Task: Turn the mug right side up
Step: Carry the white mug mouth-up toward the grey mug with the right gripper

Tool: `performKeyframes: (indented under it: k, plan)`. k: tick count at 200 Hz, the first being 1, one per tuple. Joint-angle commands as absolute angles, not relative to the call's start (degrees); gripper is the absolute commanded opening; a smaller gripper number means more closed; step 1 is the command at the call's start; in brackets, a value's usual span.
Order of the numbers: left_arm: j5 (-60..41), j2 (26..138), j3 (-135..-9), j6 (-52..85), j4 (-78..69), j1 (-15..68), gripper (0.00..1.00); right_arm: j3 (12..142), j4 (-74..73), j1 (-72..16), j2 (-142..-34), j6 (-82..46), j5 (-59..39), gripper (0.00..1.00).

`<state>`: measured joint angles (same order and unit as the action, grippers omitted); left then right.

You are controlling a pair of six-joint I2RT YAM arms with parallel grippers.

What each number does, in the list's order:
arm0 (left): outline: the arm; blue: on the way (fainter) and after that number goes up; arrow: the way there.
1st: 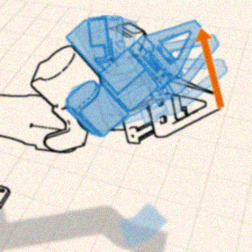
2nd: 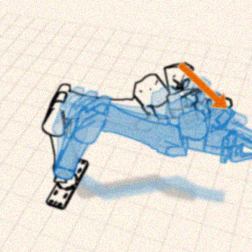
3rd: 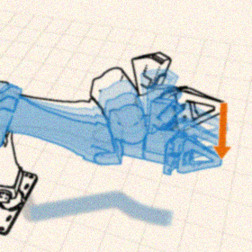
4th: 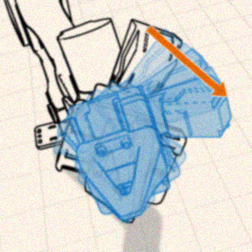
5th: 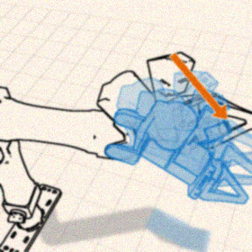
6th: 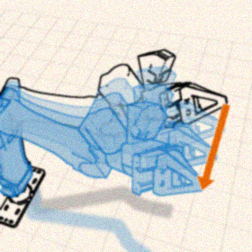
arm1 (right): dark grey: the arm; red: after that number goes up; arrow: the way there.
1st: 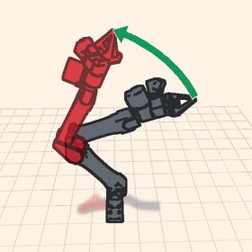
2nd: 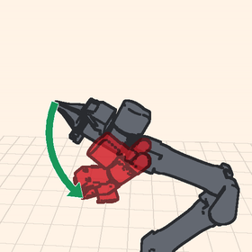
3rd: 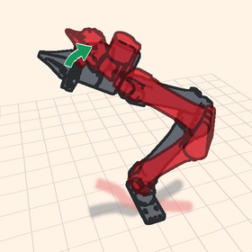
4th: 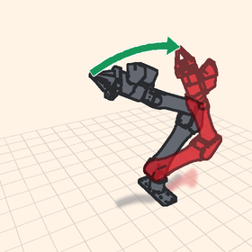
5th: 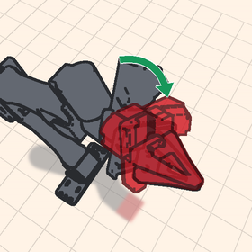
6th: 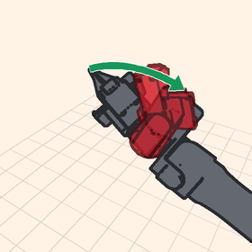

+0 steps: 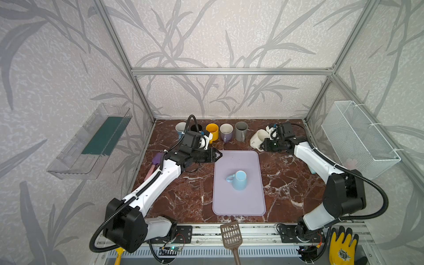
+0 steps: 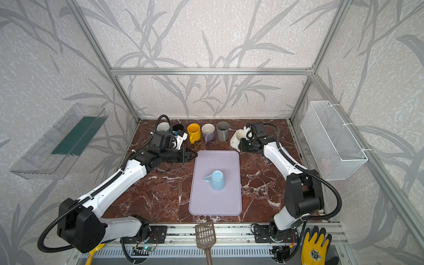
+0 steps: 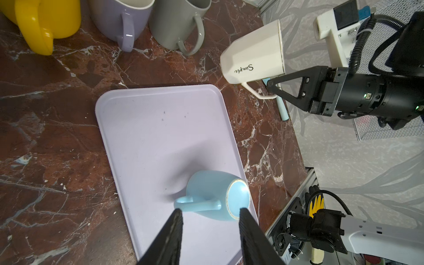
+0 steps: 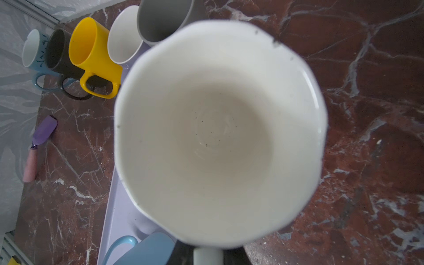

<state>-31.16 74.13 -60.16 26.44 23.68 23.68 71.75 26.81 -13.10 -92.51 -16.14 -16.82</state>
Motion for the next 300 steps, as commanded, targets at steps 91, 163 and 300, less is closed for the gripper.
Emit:
performKeyframes:
  k: [91,163,300]
  plan:
    - [-28.7,70.4,-61.6,23.5,28.4,24.4,0.43,87.8,32.3,-12.9,-104.1,-10.8,-11.2,0.0]
    - [-28.2,68.7,-61.1,23.3,29.7,24.4,0.43,95.4,37.2,-13.5,-109.5,-8.1,-7.0,0.0]
    - [-26.4,66.9,-61.3,21.9,33.5,24.4,0.43,111.4,47.6,-17.2,-120.6,-4.8,1.7,0.0]
